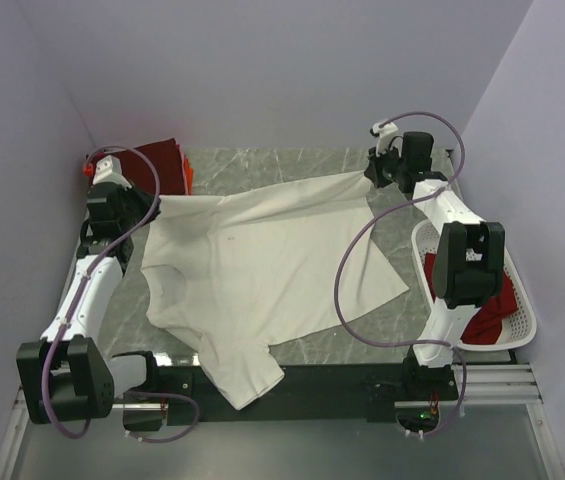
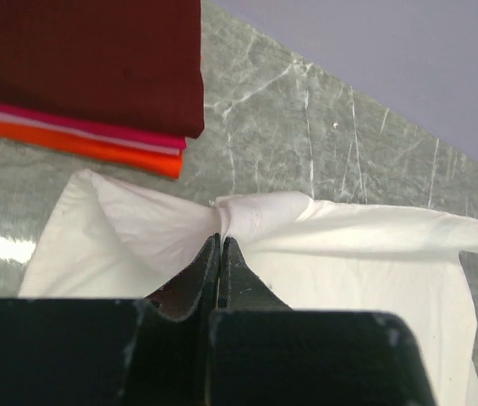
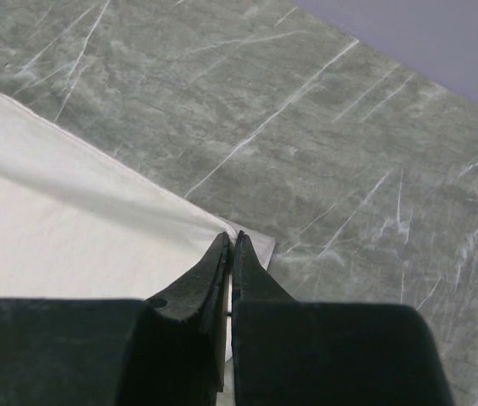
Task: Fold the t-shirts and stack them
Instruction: Fold the tshirt
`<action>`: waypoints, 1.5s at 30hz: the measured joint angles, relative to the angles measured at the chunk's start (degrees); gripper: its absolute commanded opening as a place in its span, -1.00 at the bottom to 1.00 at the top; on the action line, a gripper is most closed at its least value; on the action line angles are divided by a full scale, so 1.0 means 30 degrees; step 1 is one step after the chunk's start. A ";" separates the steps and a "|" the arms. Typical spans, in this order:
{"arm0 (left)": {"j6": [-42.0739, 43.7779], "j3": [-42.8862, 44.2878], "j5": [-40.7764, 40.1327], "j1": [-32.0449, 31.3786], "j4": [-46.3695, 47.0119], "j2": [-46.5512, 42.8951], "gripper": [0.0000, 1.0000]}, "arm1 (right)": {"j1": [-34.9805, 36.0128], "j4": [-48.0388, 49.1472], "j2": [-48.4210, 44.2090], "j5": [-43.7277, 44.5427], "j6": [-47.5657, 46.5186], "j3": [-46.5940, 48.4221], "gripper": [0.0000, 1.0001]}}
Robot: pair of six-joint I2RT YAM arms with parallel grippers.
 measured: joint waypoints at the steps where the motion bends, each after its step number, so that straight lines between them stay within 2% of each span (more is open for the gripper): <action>1: -0.0124 -0.0168 -0.0007 -0.0007 -0.0146 -0.0299 -0.99 | 0.0000 -0.0022 0.0000 -0.0015 -0.0022 0.0000 -1.00; 11: -0.0707 -0.1545 -0.0765 -0.0066 -0.1668 -0.3679 -0.99 | 0.0000 -0.0342 0.1596 -0.0131 -0.0117 0.1435 -1.00; 20: -0.0867 -0.1647 -0.1020 -0.0080 -0.2273 -0.3752 -0.99 | 0.0066 -0.1231 0.3344 0.0262 -0.0219 0.2783 -1.00; 29: -0.1479 -0.2594 -0.0627 -0.0073 -0.2463 -0.3854 -0.99 | 0.0131 -0.1406 0.3519 0.0597 -0.0532 0.3016 -1.00; 45: -0.3038 -0.3898 0.0503 -0.0117 -0.3628 -0.5719 -0.99 | 0.0146 -0.2200 0.3497 0.1260 -0.1450 0.2528 -1.00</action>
